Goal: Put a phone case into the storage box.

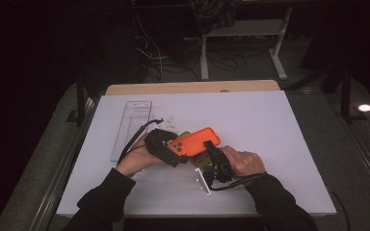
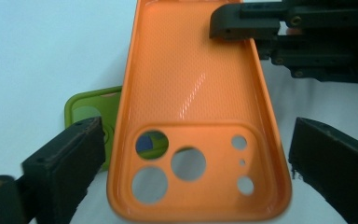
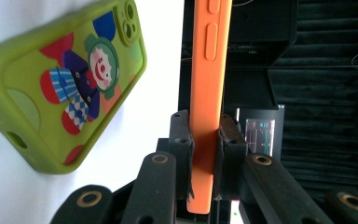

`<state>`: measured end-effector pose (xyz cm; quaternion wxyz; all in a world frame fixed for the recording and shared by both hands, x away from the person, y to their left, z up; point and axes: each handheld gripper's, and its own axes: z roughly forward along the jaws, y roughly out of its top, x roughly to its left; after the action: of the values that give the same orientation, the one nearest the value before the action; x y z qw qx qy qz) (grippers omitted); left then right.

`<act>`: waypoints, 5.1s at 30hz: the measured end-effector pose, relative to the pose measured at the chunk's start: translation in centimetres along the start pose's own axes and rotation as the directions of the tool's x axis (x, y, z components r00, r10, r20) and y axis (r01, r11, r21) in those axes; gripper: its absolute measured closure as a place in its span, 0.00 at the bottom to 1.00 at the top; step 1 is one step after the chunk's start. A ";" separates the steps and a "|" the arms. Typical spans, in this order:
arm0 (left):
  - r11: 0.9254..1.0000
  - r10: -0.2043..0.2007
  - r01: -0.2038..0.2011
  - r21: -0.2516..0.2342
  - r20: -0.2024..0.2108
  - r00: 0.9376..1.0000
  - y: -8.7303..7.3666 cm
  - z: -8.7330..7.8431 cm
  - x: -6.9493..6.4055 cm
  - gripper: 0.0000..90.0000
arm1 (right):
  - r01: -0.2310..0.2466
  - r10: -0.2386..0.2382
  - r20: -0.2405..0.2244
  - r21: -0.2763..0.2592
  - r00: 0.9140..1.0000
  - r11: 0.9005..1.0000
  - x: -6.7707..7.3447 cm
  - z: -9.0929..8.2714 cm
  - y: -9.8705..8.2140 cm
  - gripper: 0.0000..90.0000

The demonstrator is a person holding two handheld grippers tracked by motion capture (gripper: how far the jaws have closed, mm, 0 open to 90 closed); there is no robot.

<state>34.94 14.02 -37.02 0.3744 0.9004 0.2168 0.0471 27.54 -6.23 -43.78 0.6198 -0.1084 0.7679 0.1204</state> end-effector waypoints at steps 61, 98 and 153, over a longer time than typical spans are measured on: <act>0.999 -0.002 0.003 0.048 -0.036 0.999 -0.9 0.2 0.7 0.00 | -0.791 0.804 -0.375 0.236 0.462 0.565 -4.1 1.5 -5.2 0.87; 0.981 -0.114 0.106 -0.163 -0.038 0.993 1.4 -1.6 2.9 0.00 | -0.928 0.878 -0.479 0.338 -0.025 0.158 -4.7 2.2 -8.0 0.87; 0.946 -0.180 0.185 -0.266 0.043 0.983 3.6 1.4 2.3 0.03 | -0.908 0.833 -0.551 0.371 -0.045 0.196 -3.2 2.7 -3.7 0.88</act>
<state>38.67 11.78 -35.71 0.4976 0.8177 0.2875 0.0328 31.88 -8.77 -41.36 0.0751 0.3352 0.8090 0.4770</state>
